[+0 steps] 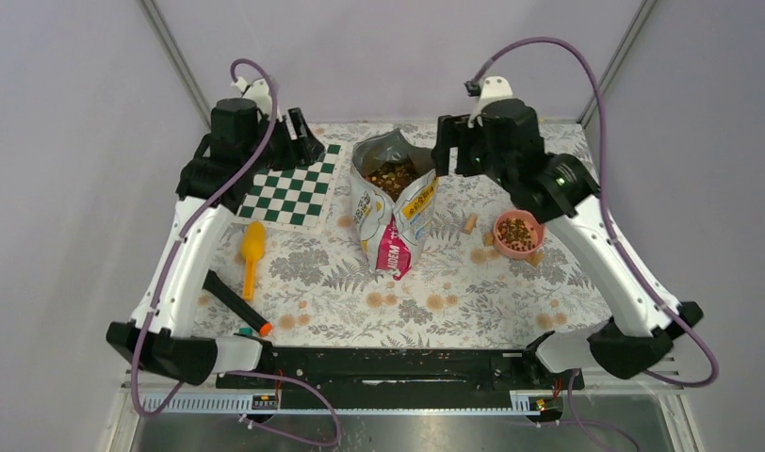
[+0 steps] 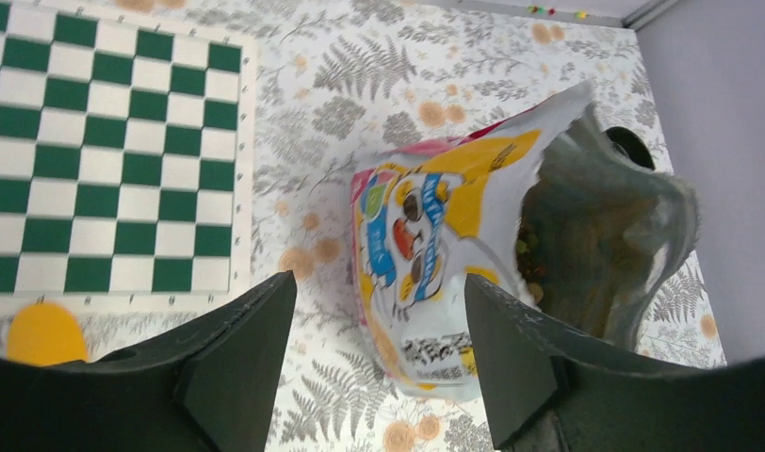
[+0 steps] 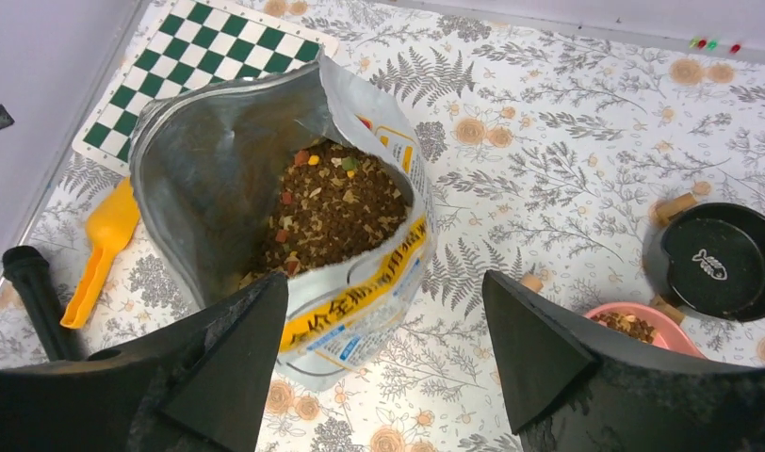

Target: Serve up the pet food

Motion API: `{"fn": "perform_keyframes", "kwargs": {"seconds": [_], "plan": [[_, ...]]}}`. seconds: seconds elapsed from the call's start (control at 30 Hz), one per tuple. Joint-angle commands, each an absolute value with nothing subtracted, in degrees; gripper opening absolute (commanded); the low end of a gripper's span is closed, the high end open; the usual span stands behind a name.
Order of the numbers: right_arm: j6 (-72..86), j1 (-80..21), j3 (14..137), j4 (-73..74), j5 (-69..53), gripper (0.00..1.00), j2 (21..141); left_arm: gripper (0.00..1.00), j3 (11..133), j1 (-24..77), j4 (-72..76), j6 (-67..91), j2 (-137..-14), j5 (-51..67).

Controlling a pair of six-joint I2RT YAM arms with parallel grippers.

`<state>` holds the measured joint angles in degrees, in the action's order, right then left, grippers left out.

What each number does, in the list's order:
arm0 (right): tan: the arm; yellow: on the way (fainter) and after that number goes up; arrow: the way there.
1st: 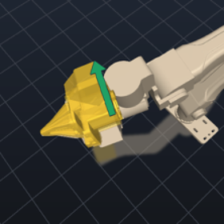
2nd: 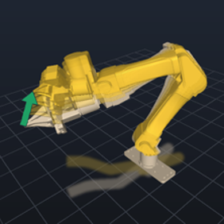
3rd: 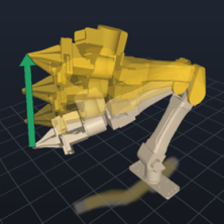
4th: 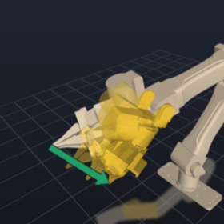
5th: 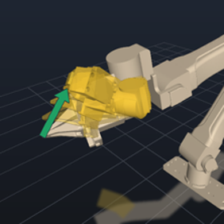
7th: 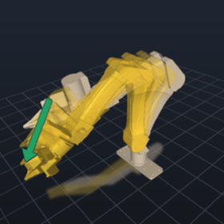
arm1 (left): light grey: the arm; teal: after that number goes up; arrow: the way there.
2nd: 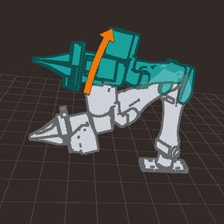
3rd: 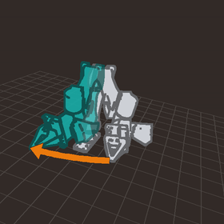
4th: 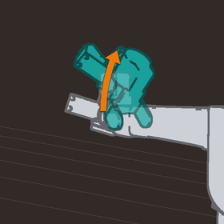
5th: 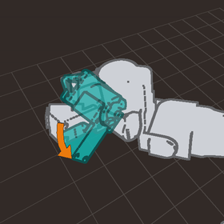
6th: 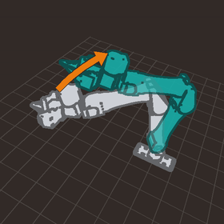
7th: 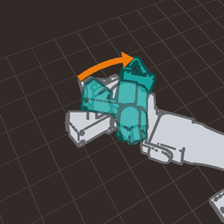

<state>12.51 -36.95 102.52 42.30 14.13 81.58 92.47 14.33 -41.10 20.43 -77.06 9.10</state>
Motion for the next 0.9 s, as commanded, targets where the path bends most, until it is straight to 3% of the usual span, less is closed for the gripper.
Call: {"fn": "perform_keyframes", "kwargs": {"seconds": [0.0,0.27,0.43,0.87], "plan": [[14.07,-36.66,96.23,39.47,15.29,0.83,74.47,0.68,84.49,12.77,-39.26,23.45,-70.13,2.19],[19.68,-36.56,78.34,38.5,17.06,0.84,61.53,0.76,66.36,9.56,-43.48,29.92,-63.48,-7.75],[22.2,-36.47,68.56,34.21,13.48,0.89,54.69,0.98,56.85,7.19,-40.59,33.3,-63.4,-3.85],[25.57,-36.44,58.63,30.98,6.13,0.92,51.28,0.99,54.58,-4.93,-33.37,36.08,-77.38,-9.16]]}}
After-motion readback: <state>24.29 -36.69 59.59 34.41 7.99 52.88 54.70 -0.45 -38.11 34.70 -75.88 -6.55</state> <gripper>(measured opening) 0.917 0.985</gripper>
